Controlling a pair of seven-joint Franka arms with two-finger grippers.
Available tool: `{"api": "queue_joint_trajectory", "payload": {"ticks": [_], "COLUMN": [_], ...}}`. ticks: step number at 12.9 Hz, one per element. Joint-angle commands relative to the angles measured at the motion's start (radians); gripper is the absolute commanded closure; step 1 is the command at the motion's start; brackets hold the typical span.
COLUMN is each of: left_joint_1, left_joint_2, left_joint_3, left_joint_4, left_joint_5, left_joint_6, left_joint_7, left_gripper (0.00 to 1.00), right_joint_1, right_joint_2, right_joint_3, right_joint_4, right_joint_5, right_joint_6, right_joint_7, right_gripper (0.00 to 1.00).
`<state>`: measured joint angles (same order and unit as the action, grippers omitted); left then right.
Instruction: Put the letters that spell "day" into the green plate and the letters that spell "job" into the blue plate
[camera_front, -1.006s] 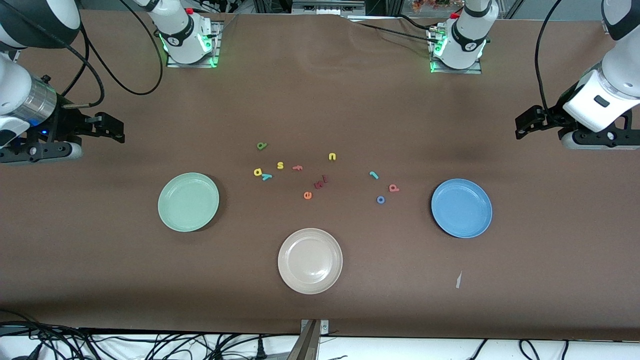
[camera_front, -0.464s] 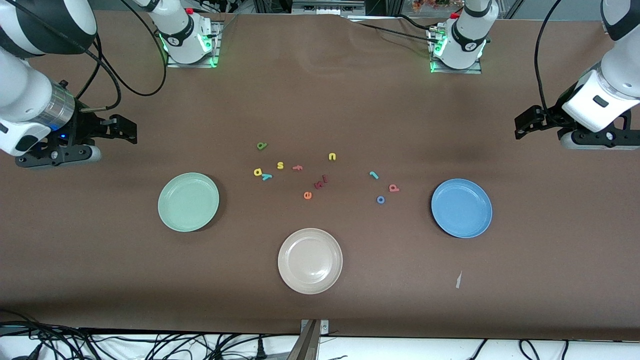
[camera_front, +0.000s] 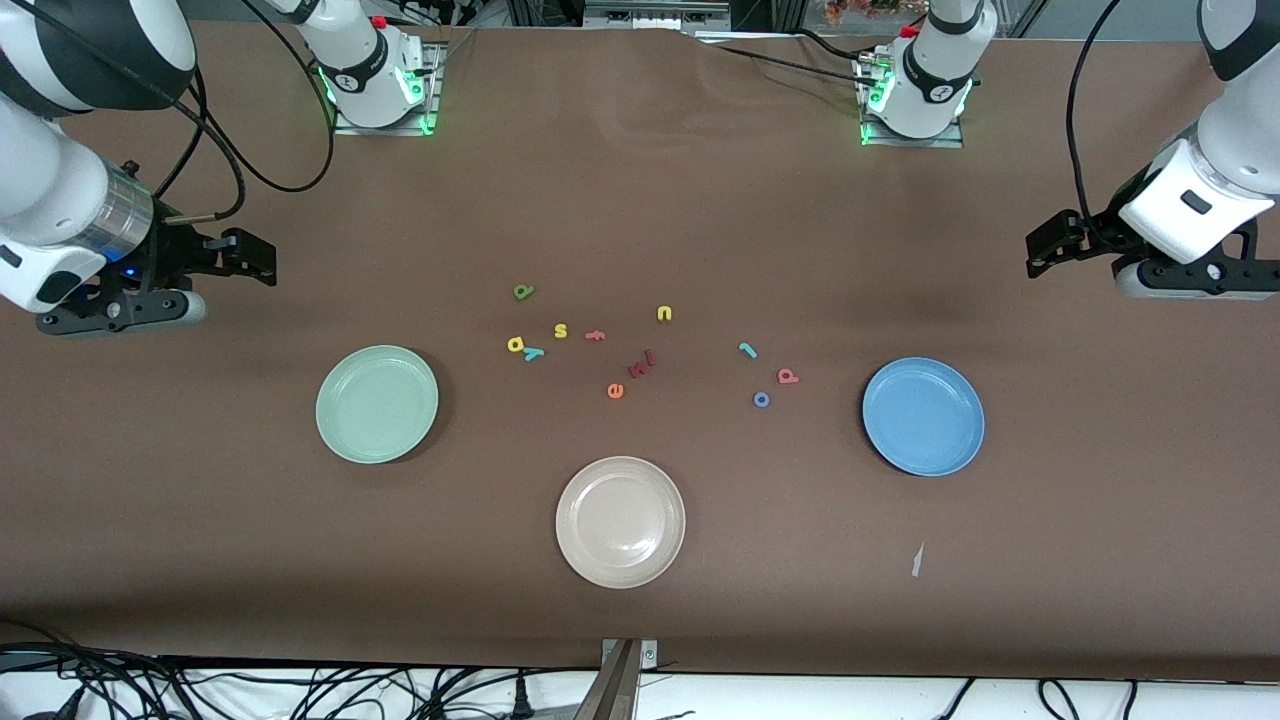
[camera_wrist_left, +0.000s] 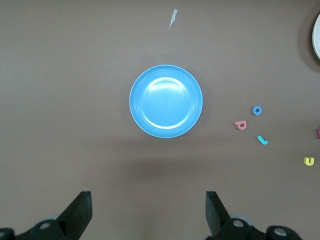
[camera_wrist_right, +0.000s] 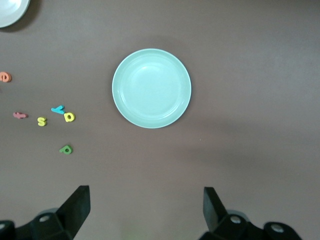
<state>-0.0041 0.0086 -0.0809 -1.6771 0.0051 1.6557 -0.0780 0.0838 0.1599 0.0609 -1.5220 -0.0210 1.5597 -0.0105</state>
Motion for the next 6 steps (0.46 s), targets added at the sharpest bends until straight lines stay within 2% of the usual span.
{"api": "queue_joint_trajectory", "payload": {"ticks": [1,3,6], "left_joint_1": [-0.002,-0.001,-0.002], "left_joint_2": [0.011,0.011,0.011], "left_joint_3": [-0.002,-0.002,-0.002], "left_joint_4": [0.028,0.028,0.028], "left_joint_5": [0.013,0.013,0.013], "left_joint_6": [-0.024,-0.024,-0.024], "left_joint_7": [0.017,0.017,0.017], "left_gripper": [0.0,0.0,0.0], "right_joint_1": [0.001,-0.001,0.01], "right_joint_2": [0.004,0.009,0.021], "right_joint_3": [-0.003,-0.004,-0.003], "right_joint_4": [0.013,0.013,0.011], "right_joint_5": [0.022,0.065,0.069], "right_joint_6": [-0.035,-0.033,-0.006], "right_joint_7": [-0.005,-0.002,0.007], "right_gripper": [0.0,0.0,0.0]}}
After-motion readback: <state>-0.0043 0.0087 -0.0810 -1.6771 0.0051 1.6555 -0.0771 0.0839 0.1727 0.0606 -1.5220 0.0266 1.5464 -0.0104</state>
